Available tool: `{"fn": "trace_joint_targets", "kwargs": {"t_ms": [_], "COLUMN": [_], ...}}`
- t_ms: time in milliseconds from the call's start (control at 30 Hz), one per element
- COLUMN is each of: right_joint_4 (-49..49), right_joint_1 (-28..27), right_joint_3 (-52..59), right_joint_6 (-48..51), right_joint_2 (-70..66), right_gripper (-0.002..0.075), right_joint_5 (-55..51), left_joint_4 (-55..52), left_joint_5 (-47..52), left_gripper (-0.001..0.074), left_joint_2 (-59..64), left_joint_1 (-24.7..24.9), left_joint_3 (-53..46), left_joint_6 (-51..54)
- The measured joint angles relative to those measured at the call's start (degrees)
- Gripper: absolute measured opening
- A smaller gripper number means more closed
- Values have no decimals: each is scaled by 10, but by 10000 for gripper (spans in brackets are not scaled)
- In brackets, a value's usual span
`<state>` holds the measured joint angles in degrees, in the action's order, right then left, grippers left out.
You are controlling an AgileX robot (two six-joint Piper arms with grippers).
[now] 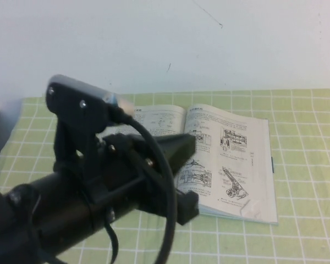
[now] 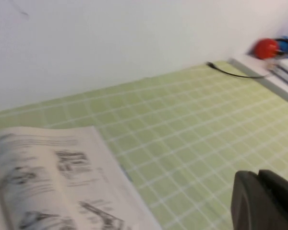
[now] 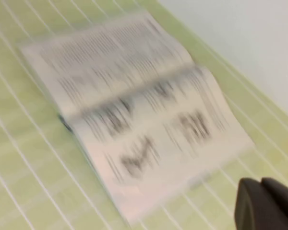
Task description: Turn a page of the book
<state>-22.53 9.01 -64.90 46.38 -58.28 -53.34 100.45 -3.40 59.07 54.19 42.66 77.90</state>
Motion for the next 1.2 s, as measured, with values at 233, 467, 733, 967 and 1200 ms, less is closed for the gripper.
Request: {"fn": "trace_joint_targets", "kwargs": {"t_ms": [233, 467, 733, 967, 1200], "right_joint_4": [146, 170, 130, 109, 109], "right_joint_1": [0, 0, 0, 0, 0], "right_joint_3": [0, 42, 259, 364, 416], "right_joint_6": [-107, -129, -162, -170, -177], "right_joint_2": [84, 203, 390, 463, 470], "right_gripper": [0, -1, -1, -1, -1], "right_joint_5": [-60, -67, 26, 134, 158], "left_joint_4": [-3, -3, -2, -2, -2], "left_joint_5": [-29, -78, -74, -72, -80], "left_gripper": [-4, -4, -4, -4, -4], "left_joint_2": [-11, -48, -93, -102, -103], "left_joint_1": [0, 0, 0, 0, 0], "left_joint_3": [0, 0, 0, 0, 0], "left_joint_6": [-7, 26, 83, 101, 155]}}
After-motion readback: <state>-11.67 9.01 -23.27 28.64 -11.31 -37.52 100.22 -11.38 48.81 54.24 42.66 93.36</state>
